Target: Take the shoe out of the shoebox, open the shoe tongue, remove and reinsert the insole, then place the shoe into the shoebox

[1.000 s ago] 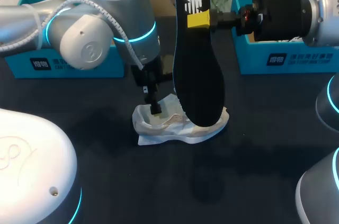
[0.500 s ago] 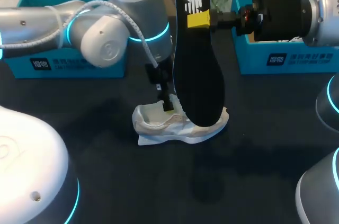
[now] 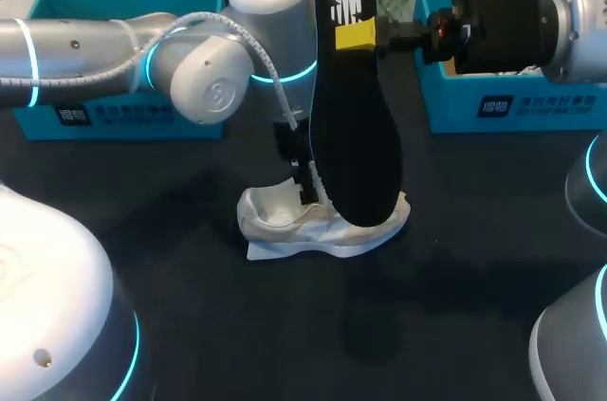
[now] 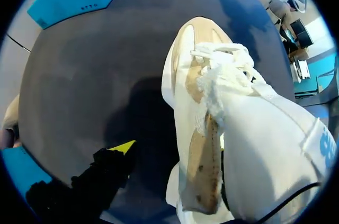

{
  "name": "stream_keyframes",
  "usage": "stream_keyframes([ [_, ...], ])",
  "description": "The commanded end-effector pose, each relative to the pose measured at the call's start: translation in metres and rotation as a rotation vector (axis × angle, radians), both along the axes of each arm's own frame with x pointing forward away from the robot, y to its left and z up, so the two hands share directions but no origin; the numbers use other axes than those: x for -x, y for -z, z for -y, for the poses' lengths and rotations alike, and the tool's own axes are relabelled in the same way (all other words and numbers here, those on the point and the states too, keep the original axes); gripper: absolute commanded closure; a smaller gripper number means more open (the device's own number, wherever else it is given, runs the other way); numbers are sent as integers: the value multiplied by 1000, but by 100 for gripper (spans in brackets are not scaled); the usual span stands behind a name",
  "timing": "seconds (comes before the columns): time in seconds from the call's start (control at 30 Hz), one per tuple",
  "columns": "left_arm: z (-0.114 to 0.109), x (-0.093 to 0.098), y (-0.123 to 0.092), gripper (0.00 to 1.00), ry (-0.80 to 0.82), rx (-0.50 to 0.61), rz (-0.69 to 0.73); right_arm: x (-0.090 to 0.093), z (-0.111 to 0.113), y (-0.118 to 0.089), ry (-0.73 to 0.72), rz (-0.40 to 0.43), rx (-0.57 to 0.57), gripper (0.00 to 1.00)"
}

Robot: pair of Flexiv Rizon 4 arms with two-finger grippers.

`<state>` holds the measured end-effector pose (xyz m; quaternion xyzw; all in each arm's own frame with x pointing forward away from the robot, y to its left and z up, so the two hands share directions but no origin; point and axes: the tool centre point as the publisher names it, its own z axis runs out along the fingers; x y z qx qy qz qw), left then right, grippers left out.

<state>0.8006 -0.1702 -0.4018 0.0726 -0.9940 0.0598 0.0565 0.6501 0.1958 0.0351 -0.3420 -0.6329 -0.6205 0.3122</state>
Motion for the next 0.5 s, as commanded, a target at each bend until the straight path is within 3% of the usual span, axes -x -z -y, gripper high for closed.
stream_keyframes([
  [0.03, 1, -1, 7, 90, 3, 6, -15, 0, -2, 0, 2, -1, 1, 100],
  [0.07, 1, 0, 6, 100, 5, 8, -16, 0, -2, 0, 2, -1, 1, 100],
  [0.3, 2, 4, 6, 100, 48, 10, -41, 0, -2, 0, 2, -1, 1, 100],
  [0.5, 6, 4, 0, 100, 188, -5, -120, 0, -2, 0, 2, -1, 1, 100],
])
